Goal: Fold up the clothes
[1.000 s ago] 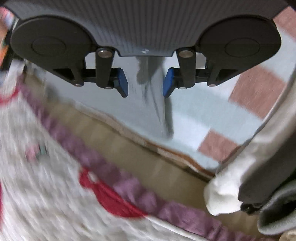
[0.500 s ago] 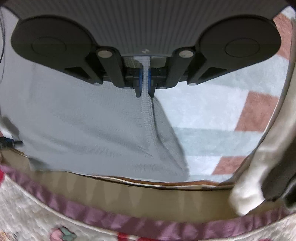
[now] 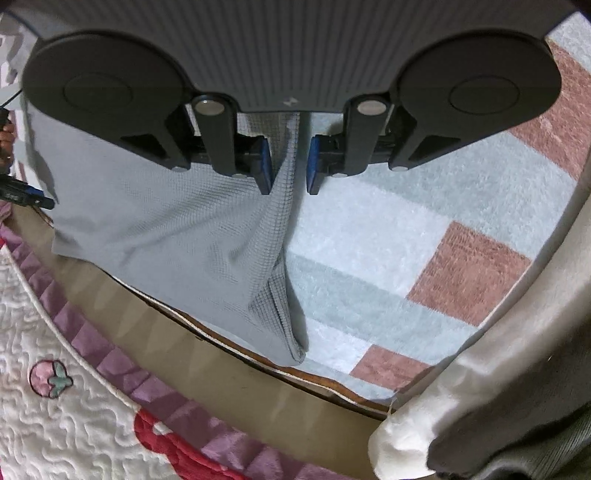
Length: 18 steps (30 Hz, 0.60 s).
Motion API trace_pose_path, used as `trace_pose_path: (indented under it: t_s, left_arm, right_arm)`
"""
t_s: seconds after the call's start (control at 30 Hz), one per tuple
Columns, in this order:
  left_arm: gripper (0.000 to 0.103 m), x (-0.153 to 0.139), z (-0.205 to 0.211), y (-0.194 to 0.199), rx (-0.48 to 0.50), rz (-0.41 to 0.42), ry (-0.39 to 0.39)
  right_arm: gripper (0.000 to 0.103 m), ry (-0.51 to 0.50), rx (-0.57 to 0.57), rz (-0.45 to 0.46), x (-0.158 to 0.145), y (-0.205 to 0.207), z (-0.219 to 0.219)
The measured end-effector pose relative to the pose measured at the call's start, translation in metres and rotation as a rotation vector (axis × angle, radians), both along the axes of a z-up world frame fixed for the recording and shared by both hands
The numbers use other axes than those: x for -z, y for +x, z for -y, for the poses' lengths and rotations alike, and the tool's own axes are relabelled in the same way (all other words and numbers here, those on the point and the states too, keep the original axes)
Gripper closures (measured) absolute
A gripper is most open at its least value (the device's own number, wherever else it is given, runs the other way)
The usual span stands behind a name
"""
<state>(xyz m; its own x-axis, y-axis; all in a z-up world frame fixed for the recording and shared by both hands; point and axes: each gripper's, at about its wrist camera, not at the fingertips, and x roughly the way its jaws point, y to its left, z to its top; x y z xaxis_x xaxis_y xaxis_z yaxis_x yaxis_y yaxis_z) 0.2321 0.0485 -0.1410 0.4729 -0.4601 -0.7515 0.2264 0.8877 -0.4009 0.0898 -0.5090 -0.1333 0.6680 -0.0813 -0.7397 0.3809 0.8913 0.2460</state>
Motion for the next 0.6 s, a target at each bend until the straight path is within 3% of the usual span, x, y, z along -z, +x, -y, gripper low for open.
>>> trace_pose_path:
  t_s: [0.13, 0.23, 0.27, 0.3, 0.33, 0.43, 0.5, 0.6]
  left_arm:
    - [0.077, 0.004, -0.001, 0.005, 0.013, -0.005, -0.097]
    - [0.073, 0.000, 0.004, 0.013, 0.049, 0.032, -0.088]
    - [0.070, -0.002, 0.003, 0.018, 0.045, 0.043, -0.080]
    - [0.069, -0.004, 0.002, 0.027, 0.033, 0.043, -0.072]
    - [0.068, -0.007, 0.000, 0.036, 0.023, 0.042, -0.073]
    - [0.066, -0.012, -0.001, 0.063, 0.002, 0.046, -0.083]
    - [0.066, -0.009, 0.009, 0.082, -0.012, 0.006, -0.058]
    - [0.062, 0.002, 0.035, 0.103, 0.032, -0.016, -0.035]
  right_arm:
    - [0.030, -0.026, 0.035, 0.020, 0.003, 0.026, 0.001]
    - [0.027, -0.035, 0.116, 0.050, 0.007, 0.044, 0.004]
    - [0.030, -0.033, 0.143, 0.057, 0.007, 0.049, 0.005]
    - [0.041, -0.025, 0.146, 0.063, 0.005, 0.053, 0.005]
    - [0.098, -0.026, 0.124, 0.074, 0.001, 0.056, 0.004]
    - [0.095, -0.064, 0.039, 0.117, -0.017, 0.058, -0.006]
    - [0.095, -0.093, 0.009, 0.144, -0.028, 0.053, -0.010]
    - [0.095, -0.119, -0.018, 0.198, -0.044, 0.042, -0.012]
